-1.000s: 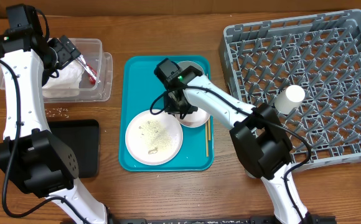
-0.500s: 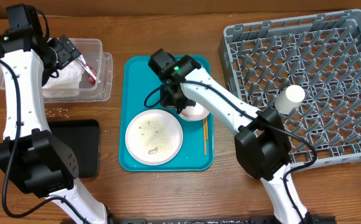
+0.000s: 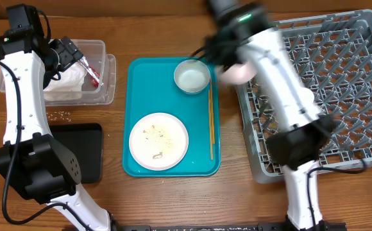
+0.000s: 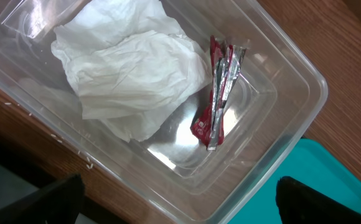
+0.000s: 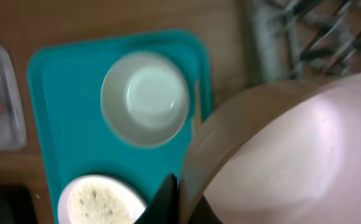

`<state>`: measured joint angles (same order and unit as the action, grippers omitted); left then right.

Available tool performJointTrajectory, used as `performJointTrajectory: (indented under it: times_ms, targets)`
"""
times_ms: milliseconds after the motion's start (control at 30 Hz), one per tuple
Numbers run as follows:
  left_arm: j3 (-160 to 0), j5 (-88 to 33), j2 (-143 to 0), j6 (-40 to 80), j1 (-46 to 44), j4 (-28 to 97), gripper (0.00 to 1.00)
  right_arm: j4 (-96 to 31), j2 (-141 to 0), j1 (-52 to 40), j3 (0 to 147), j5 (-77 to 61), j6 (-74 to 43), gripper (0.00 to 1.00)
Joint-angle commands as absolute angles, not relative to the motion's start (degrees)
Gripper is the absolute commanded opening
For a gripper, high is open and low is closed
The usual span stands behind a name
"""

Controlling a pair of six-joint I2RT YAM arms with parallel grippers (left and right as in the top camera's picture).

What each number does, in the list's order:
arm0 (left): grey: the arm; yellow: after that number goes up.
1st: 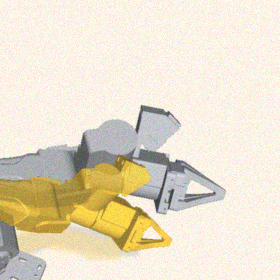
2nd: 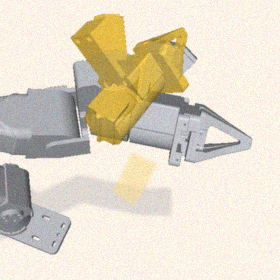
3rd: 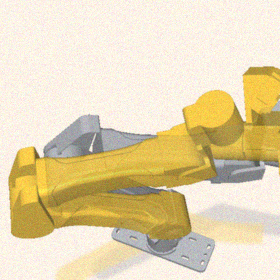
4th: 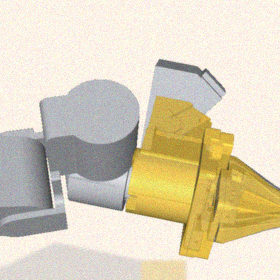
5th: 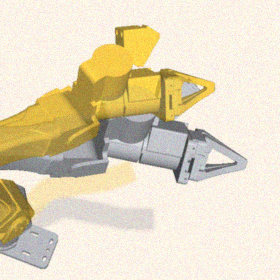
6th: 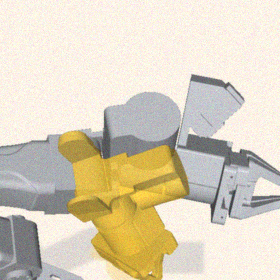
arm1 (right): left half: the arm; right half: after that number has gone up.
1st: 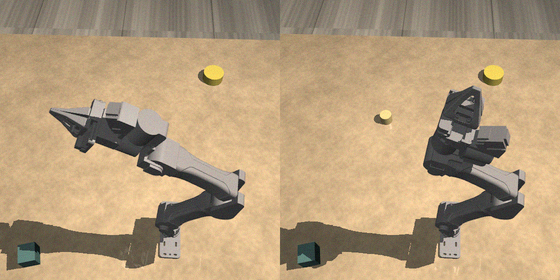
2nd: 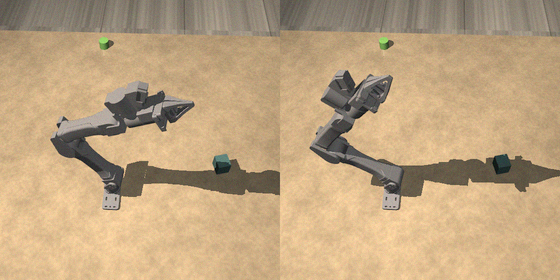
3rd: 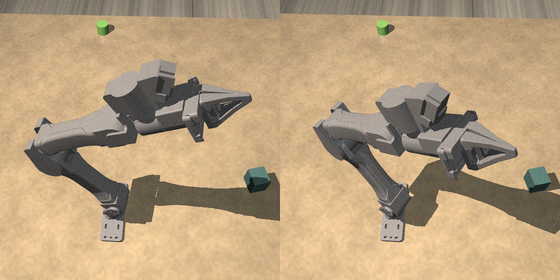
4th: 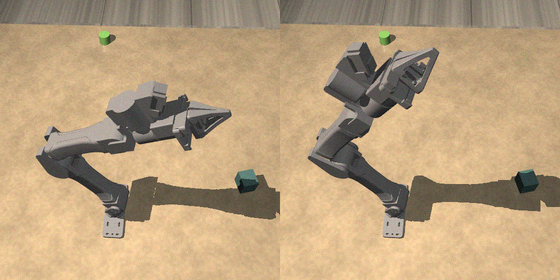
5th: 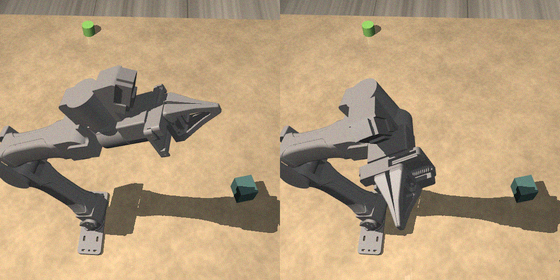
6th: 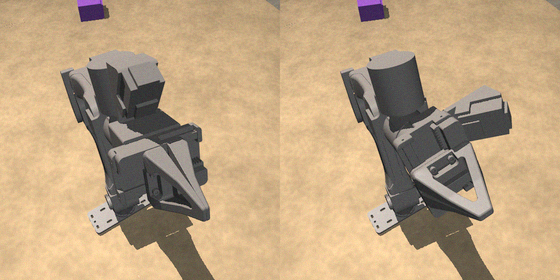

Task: Sort waste into correct bins and load items into the dishwasher
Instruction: 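Carry the pink-white bowl right and release it in the rack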

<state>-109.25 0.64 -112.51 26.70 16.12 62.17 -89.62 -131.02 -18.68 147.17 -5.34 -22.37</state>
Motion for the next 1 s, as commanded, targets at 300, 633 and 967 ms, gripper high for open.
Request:
performJointTrajectory:
  times_ms: [300,633,967]
  targets:
    - [-110.5,0.6,-110.3,27.2,16.1,62.2,1.0,-82.3,-132.2,9.8,139.1,-62.0,2.5,0.04]
    - [-110.5,0.6,-110.3,27.2,16.1,62.2,1.0,-72.8,-132.2,15.0,120.3,-77.8,5.2,0.04]
    - [-110.5,0.5,-110.3,27.2,16.1,62.2,1.0,-63.4,-132.1,18.4,113.4,-74.1,-5.7,0.04]
